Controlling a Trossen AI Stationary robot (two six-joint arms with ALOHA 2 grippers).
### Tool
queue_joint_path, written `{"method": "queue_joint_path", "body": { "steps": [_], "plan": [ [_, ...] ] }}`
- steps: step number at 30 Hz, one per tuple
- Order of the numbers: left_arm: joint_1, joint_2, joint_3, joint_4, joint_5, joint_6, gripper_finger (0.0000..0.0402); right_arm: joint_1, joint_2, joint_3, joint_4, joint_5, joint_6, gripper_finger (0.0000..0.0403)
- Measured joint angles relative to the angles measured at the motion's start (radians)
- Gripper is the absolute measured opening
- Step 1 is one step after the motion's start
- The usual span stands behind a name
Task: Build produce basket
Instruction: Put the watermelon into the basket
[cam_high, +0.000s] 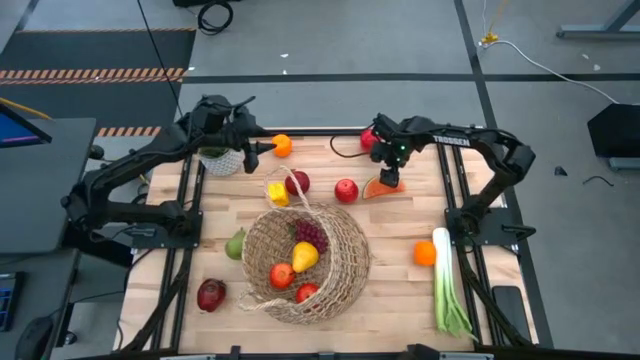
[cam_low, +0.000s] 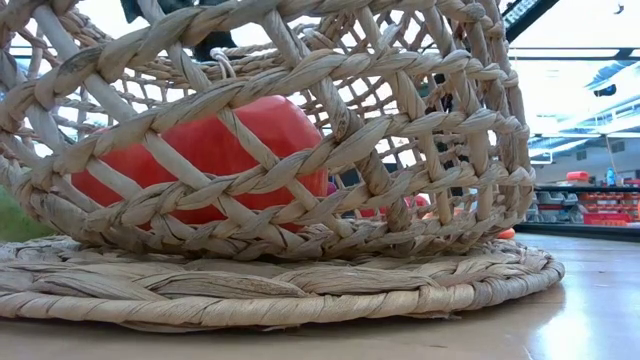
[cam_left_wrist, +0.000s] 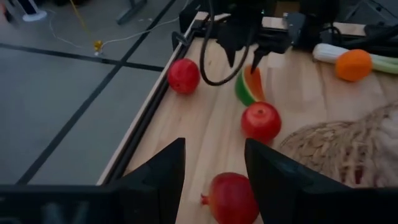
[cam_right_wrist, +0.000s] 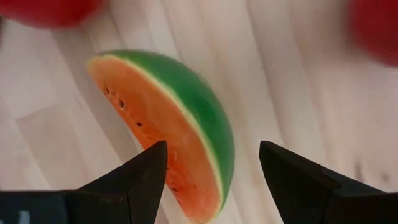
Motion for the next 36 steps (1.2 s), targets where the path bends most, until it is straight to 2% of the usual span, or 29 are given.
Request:
{"method": "queue_joint_path", "body": {
  "steps": [6,12,16,25,32,36],
  "plan": [
    [0.005,-0.006,-0.006,0.025,0.001,-0.011,0.0172,0.013,0.061,0.0,0.01,0.005,-0.016,0.0261],
    [-0.04,-0.006,-0.006,0.055,0.008,-0.037,0.0172,0.032,0.118,0.004,0.02,0.003,-0.042,0.0253],
    [-0.063,-0.006,-0.006,0.055,0.011,-0.037,0.0172,0.044,0.137,0.004,0.018,0.014,-0.046,0.0228],
    [-0.114,-0.006,-0.006,0.102,0.011,-0.033,0.0172,0.061,0.14,0.002,0.046,0.029,-0.063,0.0132],
    [-0.146,0.003,-0.006,0.123,0.007,-0.058,0.0172,0.069,0.101,-0.005,0.053,0.043,-0.055,0.0116],
    [-0.159,0.004,-0.006,0.125,0.01,-0.059,0.0172,0.081,0.015,0.015,-0.008,0.072,-0.043,0.0115]
  ]
}}
